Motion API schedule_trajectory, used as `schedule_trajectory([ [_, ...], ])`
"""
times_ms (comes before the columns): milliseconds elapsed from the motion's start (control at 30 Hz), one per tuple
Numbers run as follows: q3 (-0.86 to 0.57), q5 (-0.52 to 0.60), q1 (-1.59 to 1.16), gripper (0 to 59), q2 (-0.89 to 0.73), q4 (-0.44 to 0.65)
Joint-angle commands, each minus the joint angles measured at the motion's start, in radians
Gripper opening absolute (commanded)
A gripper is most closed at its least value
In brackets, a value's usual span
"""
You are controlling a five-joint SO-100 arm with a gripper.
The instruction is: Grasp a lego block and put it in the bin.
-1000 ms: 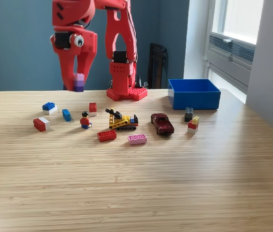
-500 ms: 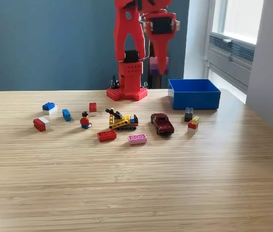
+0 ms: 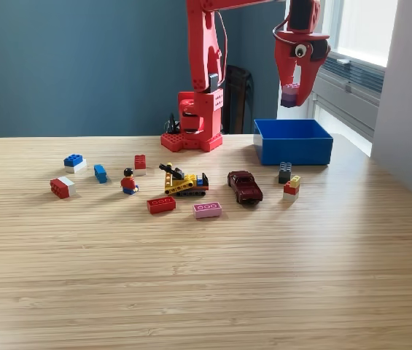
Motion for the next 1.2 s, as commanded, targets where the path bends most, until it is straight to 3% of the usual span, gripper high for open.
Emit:
schedule_trajectory([
  [33, 0.051, -0.032, -0.115, 0.0, 0.084, 0.032],
  [333, 0.110, -0.104, -0.169, 1.3, 0.017, 0.029],
  [433, 0.101, -0.129, -0.167, 14.2, -0.015, 0.029],
  [533, 0.092, -0.149, -0.167, 31.0, -0.037, 0.029],
  [633, 0.080, -0.158, -0.167, 35.7, -0.043, 0.029],
  [767, 0.049, -0.158, -0.167, 33.6, -0.043, 0.029],
  [867, 0.009, -0.147, -0.164, 28.5, -0.035, 0.029],
  [1067, -0.071, -0.114, -0.118, 7.3, -0.029, 0.029],
  [1200, -0.097, -0.087, -0.012, 0.1, -0.028, 0.028],
])
